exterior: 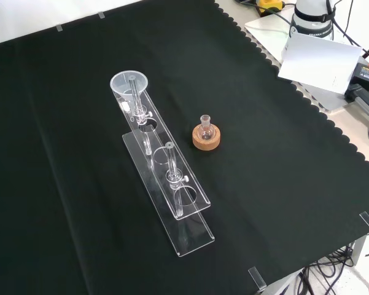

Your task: Pick up the funnel from the transparent funnel stand.

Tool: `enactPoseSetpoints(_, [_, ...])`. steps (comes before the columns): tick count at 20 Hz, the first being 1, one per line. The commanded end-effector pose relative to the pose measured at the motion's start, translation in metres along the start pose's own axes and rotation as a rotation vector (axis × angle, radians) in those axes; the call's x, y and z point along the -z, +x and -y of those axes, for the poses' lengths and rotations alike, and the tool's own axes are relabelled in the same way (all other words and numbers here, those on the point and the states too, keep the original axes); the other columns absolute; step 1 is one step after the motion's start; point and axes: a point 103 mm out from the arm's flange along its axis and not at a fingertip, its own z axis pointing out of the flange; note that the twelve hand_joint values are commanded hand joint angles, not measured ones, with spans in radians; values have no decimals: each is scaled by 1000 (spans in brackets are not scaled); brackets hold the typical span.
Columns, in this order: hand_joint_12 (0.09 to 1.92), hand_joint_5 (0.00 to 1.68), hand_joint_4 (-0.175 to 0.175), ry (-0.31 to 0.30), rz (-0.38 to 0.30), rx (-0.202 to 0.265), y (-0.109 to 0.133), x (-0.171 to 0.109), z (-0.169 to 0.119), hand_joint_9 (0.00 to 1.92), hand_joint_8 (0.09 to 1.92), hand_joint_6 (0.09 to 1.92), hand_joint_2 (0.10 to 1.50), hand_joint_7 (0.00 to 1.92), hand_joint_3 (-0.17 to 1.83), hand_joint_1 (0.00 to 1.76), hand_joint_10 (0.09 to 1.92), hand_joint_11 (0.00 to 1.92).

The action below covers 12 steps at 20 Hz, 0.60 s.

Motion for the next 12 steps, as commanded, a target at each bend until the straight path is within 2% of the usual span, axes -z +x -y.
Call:
enactPoseSetpoints(1, [1291,169,39,8,3,-21,8,-4,-11,80,294,87,1119,0,484,0,593,0])
enactPoseSetpoints(8, [1291,173,39,29,-5,-44,15,-18,-35,84,302,87,1121,2,477,0,595,0])
enactPoseSetpoints(12, [1290,174,39,49,-12,-33,14,-24,-55,86,308,87,1119,4,470,0,596,0])
